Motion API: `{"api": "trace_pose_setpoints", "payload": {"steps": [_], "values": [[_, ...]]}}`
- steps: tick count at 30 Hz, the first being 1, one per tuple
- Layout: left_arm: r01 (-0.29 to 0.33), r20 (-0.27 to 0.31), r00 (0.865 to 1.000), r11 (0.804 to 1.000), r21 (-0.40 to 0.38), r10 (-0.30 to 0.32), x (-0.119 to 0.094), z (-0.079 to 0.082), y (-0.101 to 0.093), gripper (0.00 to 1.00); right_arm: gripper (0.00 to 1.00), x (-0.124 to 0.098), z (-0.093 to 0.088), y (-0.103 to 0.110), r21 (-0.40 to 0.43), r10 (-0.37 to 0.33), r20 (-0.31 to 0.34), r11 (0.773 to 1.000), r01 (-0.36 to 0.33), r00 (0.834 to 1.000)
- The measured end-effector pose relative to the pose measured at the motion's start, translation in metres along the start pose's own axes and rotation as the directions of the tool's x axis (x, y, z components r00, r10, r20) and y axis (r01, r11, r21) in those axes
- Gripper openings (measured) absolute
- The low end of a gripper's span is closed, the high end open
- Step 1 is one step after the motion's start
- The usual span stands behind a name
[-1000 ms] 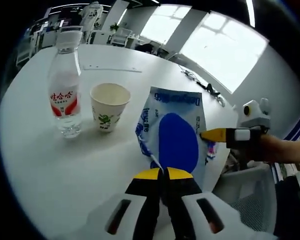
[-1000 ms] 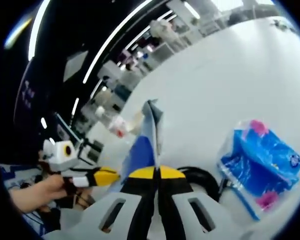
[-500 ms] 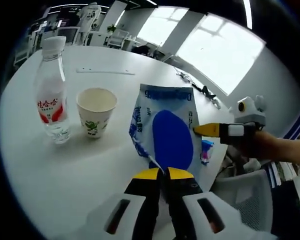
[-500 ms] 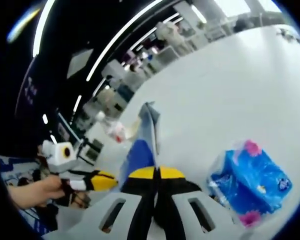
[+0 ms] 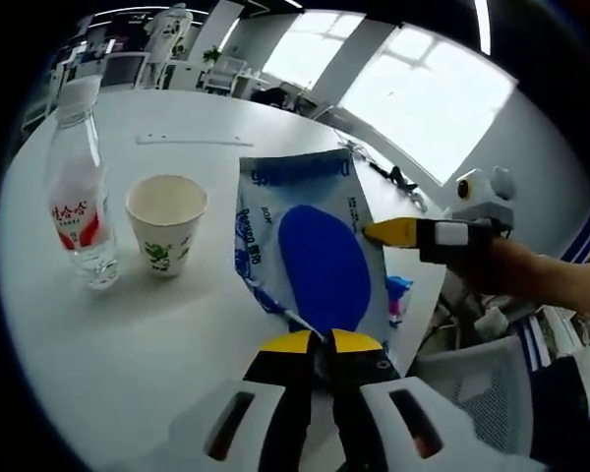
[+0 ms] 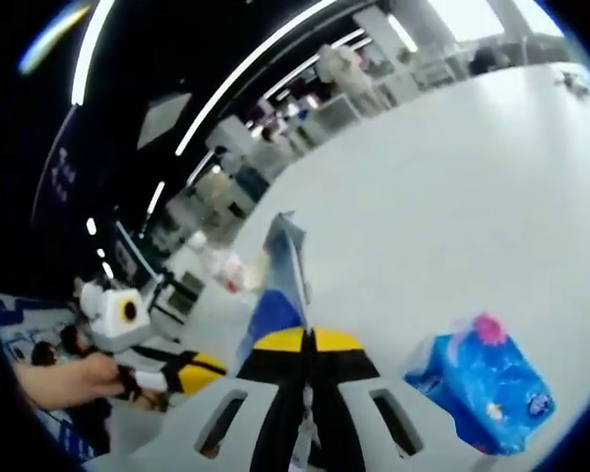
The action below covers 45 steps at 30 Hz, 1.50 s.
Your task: Arrange the tabletop items into an orderly group along one side of the table until the central work area is clear of visible clutter.
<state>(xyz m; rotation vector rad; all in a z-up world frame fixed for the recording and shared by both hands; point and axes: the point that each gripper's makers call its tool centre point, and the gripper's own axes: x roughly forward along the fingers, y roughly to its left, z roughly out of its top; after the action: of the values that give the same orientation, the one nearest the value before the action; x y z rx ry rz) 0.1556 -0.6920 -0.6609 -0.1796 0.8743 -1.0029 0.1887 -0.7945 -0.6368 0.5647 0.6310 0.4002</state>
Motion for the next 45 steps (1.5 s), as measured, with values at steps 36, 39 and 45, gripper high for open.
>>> {"api": "trace_pose_setpoints", "payload": {"steps": [36, 39, 45], "values": [[0.036, 0.046, 0.998, 0.998, -0.055, -0.033, 0.035, 0.016, -0.035, 0.05, 0.0, 0.008, 0.048, -0.014, -0.233, -0.007, -0.049, 0.973, -0.005, 0.999], [0.041, 0.042, 0.998, 0.998, -0.041, -0.04, 0.04, 0.017, -0.04, 0.05, 0.0, 0.009, 0.051, -0.014, -0.266, -0.003, -0.059, 0.964, -0.013, 0.998], [0.049, 0.043, 0.998, 0.998, -0.038, -0.048, 0.047, 0.019, -0.047, 0.05, 0.0, 0.01, 0.057, -0.015, -0.318, -0.009, -0.072, 0.948, -0.015, 0.997]]}}
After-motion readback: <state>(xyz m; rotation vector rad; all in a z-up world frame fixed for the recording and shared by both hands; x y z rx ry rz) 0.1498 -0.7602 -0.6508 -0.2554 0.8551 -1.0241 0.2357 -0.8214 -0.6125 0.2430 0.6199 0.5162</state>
